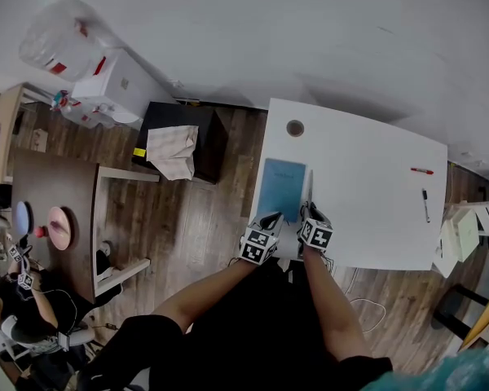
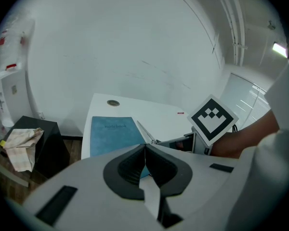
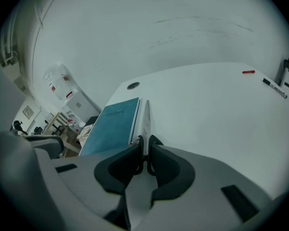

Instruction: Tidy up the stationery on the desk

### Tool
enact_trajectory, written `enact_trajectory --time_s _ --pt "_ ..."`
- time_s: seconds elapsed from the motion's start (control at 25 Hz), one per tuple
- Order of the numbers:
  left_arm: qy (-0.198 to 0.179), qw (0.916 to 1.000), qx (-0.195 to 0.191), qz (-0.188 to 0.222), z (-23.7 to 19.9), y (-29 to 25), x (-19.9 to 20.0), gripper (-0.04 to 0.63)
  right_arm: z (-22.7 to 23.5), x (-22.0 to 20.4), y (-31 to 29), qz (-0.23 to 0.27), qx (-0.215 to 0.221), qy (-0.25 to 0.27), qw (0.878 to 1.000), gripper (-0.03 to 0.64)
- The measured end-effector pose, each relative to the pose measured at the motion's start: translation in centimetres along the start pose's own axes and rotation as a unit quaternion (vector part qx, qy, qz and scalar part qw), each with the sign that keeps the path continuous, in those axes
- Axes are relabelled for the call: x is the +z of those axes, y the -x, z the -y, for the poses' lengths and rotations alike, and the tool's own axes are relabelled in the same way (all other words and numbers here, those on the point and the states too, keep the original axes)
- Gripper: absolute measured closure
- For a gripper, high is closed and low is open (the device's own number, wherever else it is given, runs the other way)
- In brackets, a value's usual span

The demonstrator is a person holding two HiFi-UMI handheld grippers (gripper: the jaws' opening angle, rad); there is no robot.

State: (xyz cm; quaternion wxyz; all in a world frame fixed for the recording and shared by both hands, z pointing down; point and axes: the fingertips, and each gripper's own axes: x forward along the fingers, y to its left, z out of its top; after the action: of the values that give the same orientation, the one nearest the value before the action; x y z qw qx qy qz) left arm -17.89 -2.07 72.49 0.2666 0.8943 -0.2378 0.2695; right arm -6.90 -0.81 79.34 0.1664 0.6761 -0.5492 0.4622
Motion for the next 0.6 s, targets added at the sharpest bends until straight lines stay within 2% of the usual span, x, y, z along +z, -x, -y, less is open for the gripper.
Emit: enact_trajectory --time_s 0.36,0.6 --pt "0.016 0.9999 0.001 -0.003 -1.06 0.18 -0.82 0.581 -0.06 -0.62 -0.59 -0.010 -0.017 0.019 1.000 0.526" --pt "0.022 0.9998 -0.003 0.002 -0.73 -0.50 -0.45 0.581 -0.61 -0.48 0.05 -0.008 0.013 0.012 1.000 0.515"
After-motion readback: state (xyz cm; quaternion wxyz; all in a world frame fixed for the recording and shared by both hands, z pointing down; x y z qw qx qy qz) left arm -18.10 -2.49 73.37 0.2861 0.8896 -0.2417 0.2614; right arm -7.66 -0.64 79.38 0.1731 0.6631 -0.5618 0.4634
